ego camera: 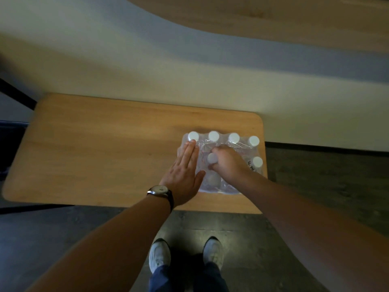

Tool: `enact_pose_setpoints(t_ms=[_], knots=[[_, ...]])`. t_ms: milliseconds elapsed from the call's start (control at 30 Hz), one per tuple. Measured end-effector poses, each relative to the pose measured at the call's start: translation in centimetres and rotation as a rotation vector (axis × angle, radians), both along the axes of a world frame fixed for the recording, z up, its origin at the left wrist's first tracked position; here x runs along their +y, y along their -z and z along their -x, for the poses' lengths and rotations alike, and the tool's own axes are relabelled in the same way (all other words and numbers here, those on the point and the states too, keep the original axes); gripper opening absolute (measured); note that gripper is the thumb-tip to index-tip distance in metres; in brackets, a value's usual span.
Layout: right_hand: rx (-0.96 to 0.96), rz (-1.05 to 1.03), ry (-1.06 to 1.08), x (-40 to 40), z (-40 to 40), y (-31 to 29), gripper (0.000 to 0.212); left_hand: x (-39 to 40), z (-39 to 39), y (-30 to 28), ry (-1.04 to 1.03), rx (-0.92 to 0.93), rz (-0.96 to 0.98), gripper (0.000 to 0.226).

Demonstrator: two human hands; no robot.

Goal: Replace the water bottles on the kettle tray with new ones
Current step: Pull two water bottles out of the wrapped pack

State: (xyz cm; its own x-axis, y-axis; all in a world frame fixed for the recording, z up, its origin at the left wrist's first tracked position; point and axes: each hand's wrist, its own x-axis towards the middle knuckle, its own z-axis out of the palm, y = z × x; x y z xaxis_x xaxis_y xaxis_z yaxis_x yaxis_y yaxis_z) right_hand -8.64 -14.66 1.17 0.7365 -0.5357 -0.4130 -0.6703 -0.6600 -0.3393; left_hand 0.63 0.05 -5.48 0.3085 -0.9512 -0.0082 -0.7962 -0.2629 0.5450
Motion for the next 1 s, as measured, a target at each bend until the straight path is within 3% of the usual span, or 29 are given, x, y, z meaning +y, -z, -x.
enact_pose_setpoints(t_ms=[133,267,367,500,600,700,800,900,1000], knots=[[-0.102,0.003,-0.073,-0.8,1.7,-2.5,0.029,0.0,0.0,0.0,-0.005,0.002,0.001,0.073],[-0.276,-0.130,-0.032,-1.9,3.5,-6.4,0.042,0.0,0.0,0.2,-0.003,0.019,0.011,0.073],[-0.555,-0.240,0.063,-1.8,4.1,-9.0,0.035,0.0,0.0,0.3,-0.007,0.048,-0.003,0.072],[-0.813,-0.275,0.187,-1.8,3.0,-11.6,0.029,0.0,-0.7,-1.4,-0.045,0.272,-0.010,0.061],[-0.821,-0.248,0.270,-2.1,2.1,-12.0,0.034,-0.5,-1.6,-4.7,-0.247,0.547,-0.035,0.054],[-0.789,-0.315,0.361,-2.0,1.4,-11.6,0.014,-1.1,-1.9,-8.6,-0.461,0.888,-0.037,0.051],[-0.683,-0.362,0.382,-1.5,0.1,-10.8,0.018,-2.2,-0.9,-11.3,-0.373,1.136,0.066,0.072],[-0.600,-0.399,0.430,-1.2,-1.1,-9.8,0.031,-3.1,0.6,-12.7,-0.344,1.422,0.113,0.059],[-0.546,-0.411,0.462,-1.3,-1.6,-8.7,0.040,-3.5,1.3,-12.0,-0.353,1.420,0.046,0.058]])
